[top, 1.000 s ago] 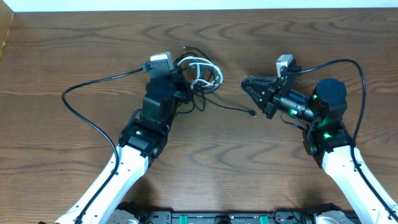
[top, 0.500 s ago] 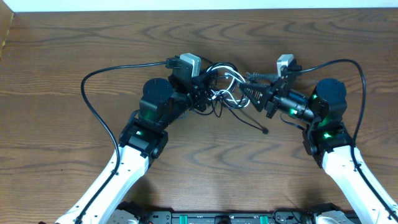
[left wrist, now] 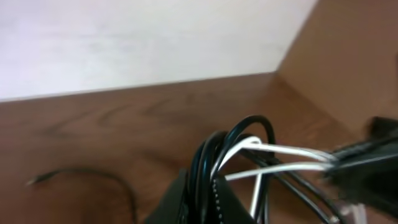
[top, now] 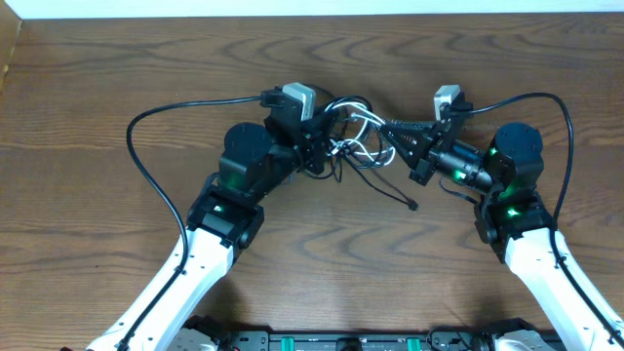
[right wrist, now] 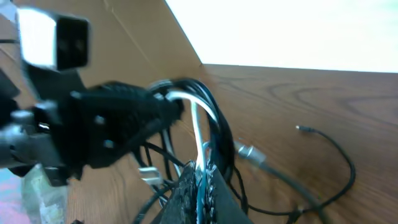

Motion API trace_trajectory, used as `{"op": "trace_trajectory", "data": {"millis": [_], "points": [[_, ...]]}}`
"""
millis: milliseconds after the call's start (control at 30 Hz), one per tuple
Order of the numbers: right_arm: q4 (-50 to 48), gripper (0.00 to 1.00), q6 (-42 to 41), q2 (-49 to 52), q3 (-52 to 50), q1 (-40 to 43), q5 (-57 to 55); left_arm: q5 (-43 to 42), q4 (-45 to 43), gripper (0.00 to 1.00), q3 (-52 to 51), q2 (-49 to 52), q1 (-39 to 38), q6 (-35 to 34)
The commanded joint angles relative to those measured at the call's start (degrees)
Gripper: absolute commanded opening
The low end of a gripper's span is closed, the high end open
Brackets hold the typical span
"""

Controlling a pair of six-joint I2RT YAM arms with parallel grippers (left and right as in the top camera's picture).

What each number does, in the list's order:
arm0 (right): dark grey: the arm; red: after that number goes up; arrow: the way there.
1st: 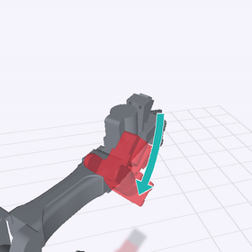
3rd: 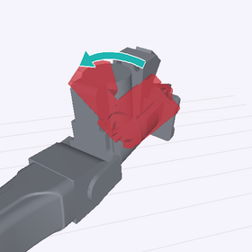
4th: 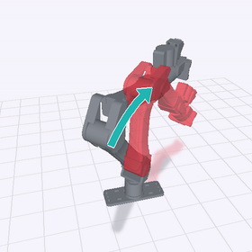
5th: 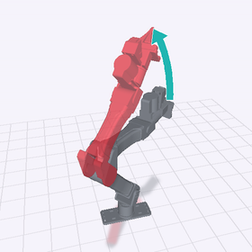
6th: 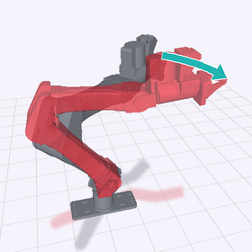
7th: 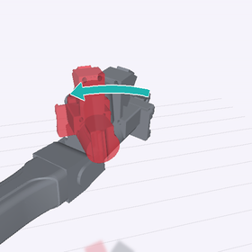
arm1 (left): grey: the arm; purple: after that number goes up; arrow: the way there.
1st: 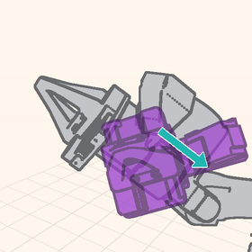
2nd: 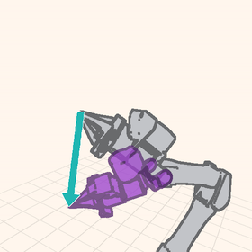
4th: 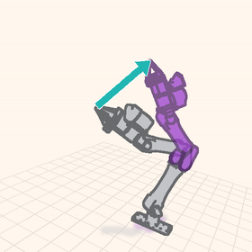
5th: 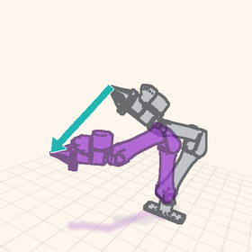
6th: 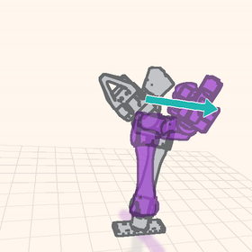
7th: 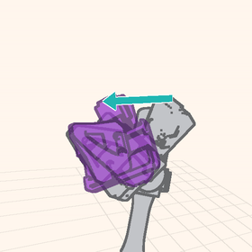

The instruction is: Untangle cables

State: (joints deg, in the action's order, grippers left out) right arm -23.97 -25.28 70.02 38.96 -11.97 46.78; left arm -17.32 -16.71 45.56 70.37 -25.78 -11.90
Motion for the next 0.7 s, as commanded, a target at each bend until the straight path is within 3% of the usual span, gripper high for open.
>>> {"op": "trace_trajectory", "data": {"millis": [0,167,367,467,667], "points": [[-1.6,0.01,-2.5,-0.3,0.8,0.3,0.4,14.8,3.9,0.08,0.8,-0.7,0.3,0.5],[-2.9,0.01,-3.7,-0.3,0.8,0.3,1.1,27.6,11.7,0.08,0.8,-0.6,0.3,-5.0],[-3.3,0.01,-3.8,-0.3,0.8,0.3,1.4,28.9,13.6,0.07,0.8,-0.2,0.3,-7.0],[-3.3,0.02,-3.8,-0.3,0.8,0.3,1.4,25.2,12.0,0.08,0.8,-0.2,0.3,-7.3],[-1.4,0.46,-1.1,-0.3,0.8,0.3,0.8,11.7,6.8,0.08,0.8,-0.2,0.3,-7.3]]}}
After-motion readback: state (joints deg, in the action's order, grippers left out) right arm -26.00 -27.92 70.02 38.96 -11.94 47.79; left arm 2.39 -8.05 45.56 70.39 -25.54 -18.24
